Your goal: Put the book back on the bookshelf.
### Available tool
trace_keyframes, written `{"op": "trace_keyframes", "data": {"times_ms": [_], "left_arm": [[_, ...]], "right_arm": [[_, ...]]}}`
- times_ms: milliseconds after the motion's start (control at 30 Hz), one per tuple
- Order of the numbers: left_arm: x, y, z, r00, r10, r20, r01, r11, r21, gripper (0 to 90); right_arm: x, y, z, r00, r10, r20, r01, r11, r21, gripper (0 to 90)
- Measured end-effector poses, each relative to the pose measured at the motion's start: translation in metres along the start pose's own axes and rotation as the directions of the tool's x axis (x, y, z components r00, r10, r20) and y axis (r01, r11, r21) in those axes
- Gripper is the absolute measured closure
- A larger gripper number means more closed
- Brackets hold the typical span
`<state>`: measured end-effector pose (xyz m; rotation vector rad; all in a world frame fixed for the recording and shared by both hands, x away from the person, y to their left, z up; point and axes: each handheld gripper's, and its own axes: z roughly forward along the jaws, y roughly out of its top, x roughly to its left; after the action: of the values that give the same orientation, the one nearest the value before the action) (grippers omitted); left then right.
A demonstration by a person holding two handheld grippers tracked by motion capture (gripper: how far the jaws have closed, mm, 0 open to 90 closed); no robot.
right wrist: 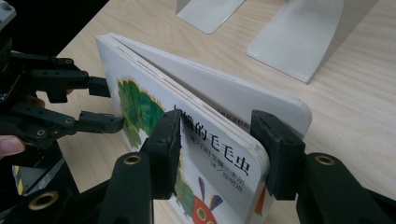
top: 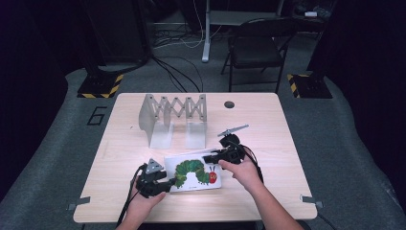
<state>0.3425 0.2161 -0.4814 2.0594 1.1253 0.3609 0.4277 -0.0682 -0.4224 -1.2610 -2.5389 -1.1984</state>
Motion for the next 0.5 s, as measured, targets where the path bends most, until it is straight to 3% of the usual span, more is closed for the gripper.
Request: {"op": "trace_keyframes", "data": {"times_ms": [200,500], "left_arm": [[0.004,0.004,-0.005,0.9994,0.001,-0.035,-0.002,0.9998,-0.02,57.0],[0.004,0.0,-0.008,0.9997,0.015,-0.018,-0.015,0.9992,-0.038,58.4]], "right_arm": [[0.009,0.005,-0.005,0.999,-0.04,-0.017,0.04,0.999,-0.01,51.2],[0.013,0.001,-0.005,0.9987,-0.047,-0.02,0.047,0.999,-0.015,47.8]]}}
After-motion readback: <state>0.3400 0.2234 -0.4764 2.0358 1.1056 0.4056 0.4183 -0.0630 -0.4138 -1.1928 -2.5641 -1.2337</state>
